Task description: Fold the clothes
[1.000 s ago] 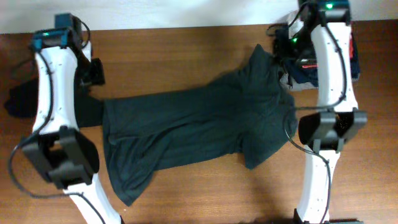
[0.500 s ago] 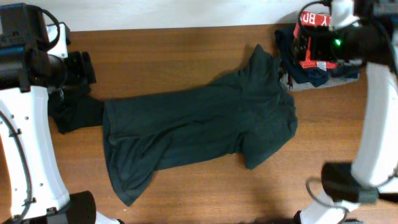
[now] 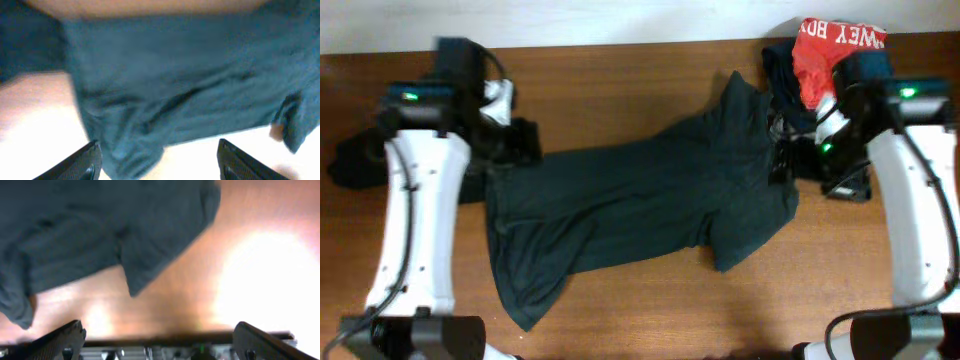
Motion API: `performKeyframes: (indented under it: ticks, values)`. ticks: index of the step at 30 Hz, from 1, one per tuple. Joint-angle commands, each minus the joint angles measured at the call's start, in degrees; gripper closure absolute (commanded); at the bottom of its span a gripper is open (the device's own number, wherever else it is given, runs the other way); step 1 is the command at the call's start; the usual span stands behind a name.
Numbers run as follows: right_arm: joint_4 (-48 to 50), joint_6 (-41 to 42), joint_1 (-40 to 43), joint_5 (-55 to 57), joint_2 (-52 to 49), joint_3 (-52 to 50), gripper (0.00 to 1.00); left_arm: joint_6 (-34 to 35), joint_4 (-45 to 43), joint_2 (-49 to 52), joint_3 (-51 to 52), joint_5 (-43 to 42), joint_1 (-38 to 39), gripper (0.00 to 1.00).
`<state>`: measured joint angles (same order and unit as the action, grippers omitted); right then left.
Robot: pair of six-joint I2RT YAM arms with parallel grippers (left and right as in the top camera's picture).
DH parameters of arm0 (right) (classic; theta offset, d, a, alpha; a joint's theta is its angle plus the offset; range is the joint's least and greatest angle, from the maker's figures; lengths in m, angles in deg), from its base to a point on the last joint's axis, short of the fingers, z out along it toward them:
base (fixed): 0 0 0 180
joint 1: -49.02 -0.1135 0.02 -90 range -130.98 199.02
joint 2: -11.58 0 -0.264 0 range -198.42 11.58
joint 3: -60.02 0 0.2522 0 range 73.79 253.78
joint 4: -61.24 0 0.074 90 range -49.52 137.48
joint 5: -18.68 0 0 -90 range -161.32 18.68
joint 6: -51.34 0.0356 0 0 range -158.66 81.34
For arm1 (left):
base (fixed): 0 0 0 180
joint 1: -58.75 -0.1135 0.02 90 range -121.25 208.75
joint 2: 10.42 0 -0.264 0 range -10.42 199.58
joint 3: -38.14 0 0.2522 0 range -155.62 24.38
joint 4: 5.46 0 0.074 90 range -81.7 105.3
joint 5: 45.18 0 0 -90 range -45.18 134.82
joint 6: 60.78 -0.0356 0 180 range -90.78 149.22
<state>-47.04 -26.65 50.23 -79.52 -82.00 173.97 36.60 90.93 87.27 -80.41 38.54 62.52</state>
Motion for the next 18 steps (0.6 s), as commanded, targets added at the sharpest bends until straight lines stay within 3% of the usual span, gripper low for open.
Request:
performKeyframes:
  ticks: [1,4,9,17,18]
  values:
    - [3.8,3.8,-2.1,-2.1,3.5,-10.2,0.01,5.8,-3.4,-0.9,11.3,0.5,3.9,0.27]
    - [11.7,7.5,-4.8,-3.5,5.2,-20.7,0.01,10.5,-8.9,-3.1,23.1,1.7,6.6,0.31]
    - [20.0,9.2,-8.3,-4.3,5.2,-28.9,0.01,15.3,-14.4,-7.6,34.3,1.8,8.9,0.43]
    - [28.4,10.0,-11.4,-5.8,5.1,-35.1,0.01,22.0,-17.8,-11.3,47.4,1.8,10.5,0.44]
    - [28.6,9.9,-11.4,-5.7,5.1,-35.2,0.01,22.0,-17.8,-11.3,48.2,1.8,10.5,0.48]
